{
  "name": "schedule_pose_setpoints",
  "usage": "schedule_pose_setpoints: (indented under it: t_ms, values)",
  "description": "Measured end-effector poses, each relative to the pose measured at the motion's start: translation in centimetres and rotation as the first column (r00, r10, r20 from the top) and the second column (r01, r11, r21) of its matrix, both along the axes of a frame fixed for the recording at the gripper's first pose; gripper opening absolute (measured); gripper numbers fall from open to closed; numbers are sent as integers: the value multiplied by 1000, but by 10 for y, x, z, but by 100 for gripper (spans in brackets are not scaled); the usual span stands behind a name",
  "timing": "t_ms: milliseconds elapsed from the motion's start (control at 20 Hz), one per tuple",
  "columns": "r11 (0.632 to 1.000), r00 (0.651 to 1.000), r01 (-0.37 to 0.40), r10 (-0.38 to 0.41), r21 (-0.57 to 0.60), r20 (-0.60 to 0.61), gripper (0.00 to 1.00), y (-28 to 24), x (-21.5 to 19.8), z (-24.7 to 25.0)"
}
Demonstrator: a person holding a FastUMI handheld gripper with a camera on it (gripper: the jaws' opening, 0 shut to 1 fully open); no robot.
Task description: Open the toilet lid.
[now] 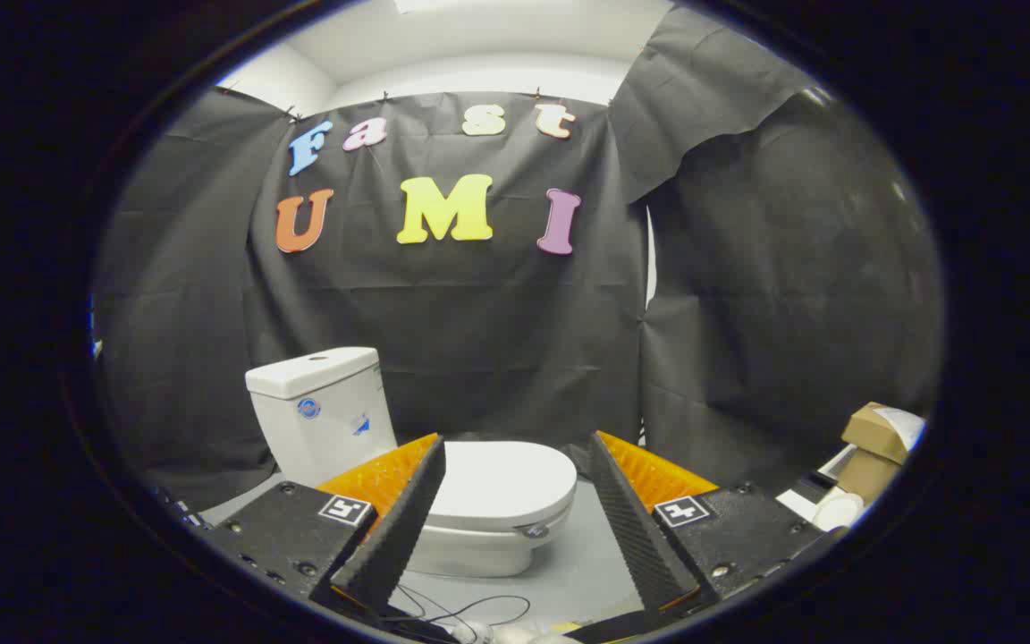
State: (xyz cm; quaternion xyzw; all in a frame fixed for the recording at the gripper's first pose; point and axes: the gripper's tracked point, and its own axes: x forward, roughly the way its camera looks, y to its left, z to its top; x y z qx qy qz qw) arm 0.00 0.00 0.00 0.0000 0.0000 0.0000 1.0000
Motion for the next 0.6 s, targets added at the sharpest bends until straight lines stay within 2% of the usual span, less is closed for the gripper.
schedule_pose_setpoints:
  t_ms: [600]
  values:
    - [1000,1000,-2,2,3,-2,100,-1,1,0]
